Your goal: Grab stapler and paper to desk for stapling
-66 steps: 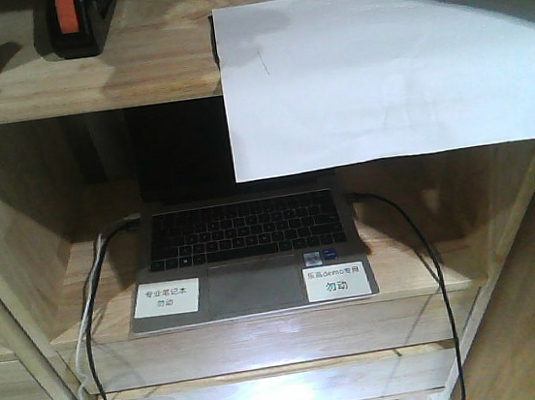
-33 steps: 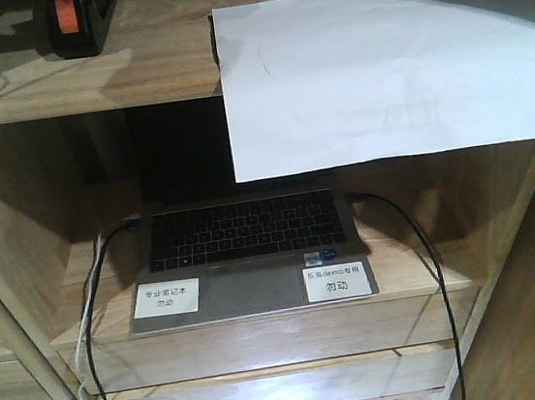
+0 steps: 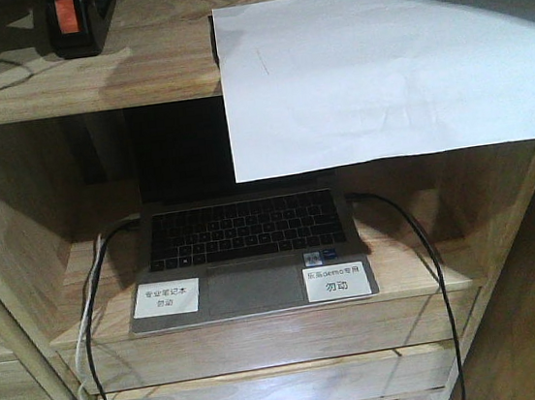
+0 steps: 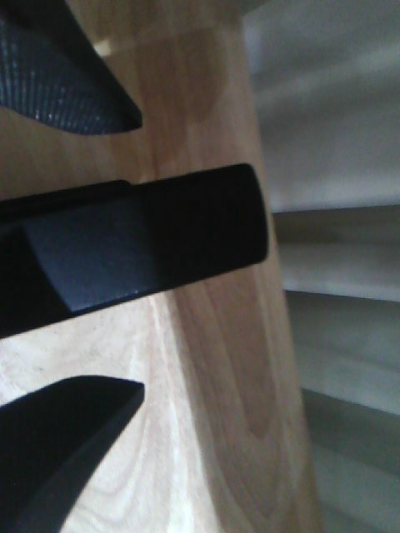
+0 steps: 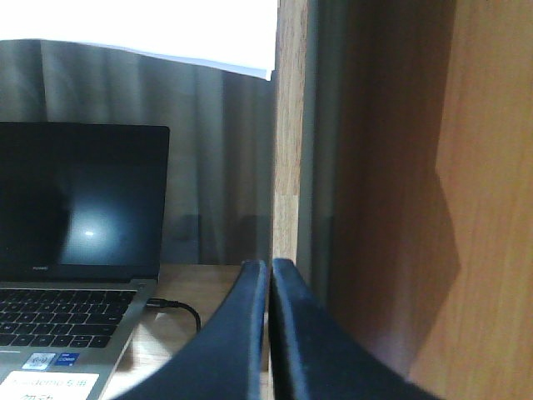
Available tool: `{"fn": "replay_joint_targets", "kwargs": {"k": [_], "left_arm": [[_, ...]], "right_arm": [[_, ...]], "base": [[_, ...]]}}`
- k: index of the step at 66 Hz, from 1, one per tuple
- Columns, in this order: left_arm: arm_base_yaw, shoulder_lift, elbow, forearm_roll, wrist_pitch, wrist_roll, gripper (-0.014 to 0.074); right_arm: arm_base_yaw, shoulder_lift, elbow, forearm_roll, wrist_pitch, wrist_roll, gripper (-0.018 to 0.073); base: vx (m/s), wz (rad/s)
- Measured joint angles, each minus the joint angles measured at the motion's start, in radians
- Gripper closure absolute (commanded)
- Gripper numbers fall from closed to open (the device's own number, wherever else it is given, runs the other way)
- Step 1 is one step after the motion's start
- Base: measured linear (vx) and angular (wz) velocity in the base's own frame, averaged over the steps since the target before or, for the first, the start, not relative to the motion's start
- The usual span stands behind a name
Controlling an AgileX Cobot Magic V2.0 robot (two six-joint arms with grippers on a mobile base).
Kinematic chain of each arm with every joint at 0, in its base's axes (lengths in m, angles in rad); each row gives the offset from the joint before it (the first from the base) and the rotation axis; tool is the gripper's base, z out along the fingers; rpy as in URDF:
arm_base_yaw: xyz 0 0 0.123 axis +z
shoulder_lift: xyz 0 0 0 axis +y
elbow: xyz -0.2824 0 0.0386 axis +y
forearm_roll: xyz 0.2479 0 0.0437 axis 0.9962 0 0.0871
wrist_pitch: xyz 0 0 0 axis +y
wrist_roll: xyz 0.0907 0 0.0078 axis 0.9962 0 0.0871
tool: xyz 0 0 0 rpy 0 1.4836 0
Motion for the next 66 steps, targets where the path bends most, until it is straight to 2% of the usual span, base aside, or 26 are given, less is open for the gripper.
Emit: {"fn": "replay_joint_targets", "kwargs": {"k": [10, 15, 19, 27, 29, 54, 66], "left_arm": [[0.000, 0.026, -0.030, 0.000, 0.063, 0.000, 0.0145], [0.000, 0.033, -0.030, 0.000, 0.083, 0.000, 0.0223], [0.000, 0.035, -0.030, -0.009, 0.086, -0.002, 0.0311], [0.000, 0.031, -0.030, -0.012, 0.090, -0.001, 0.0566], [0.000, 0.030, -0.030, -0.013, 0.090, 0.000, 0.0608], [-0.004, -0.070, -0.030, -0.011, 0.041, 0.005, 0.0603], [-0.004, -0.167, -0.030, -0.011, 0.053, 0.047, 0.0603]], "right_arm": [[0.000, 0.000, 0.000, 0.000, 0.000, 0.000, 0.0568], [0.000, 0.000, 0.000, 0.000, 0.000, 0.000, 0.0568], [0.000, 0.000, 0.000, 0.000, 0.000, 0.000, 0.0568], [0.000, 0.000, 0.000, 0.000, 0.000, 0.000, 0.0568], [0.000, 0.000, 0.000, 0.000, 0.000, 0.000, 0.0568], [0.000, 0.000, 0.000, 0.000, 0.000, 0.000, 0.0568], [0.000, 0.000, 0.000, 0.000, 0.000, 0.000, 0.0568]], "base": [[0.00, 0.00], [0.00, 0.00], [0.00, 0.00], [0.00, 0.00], [0.00, 0.00], [0.00, 0.00], [0.00, 0.00]]}}
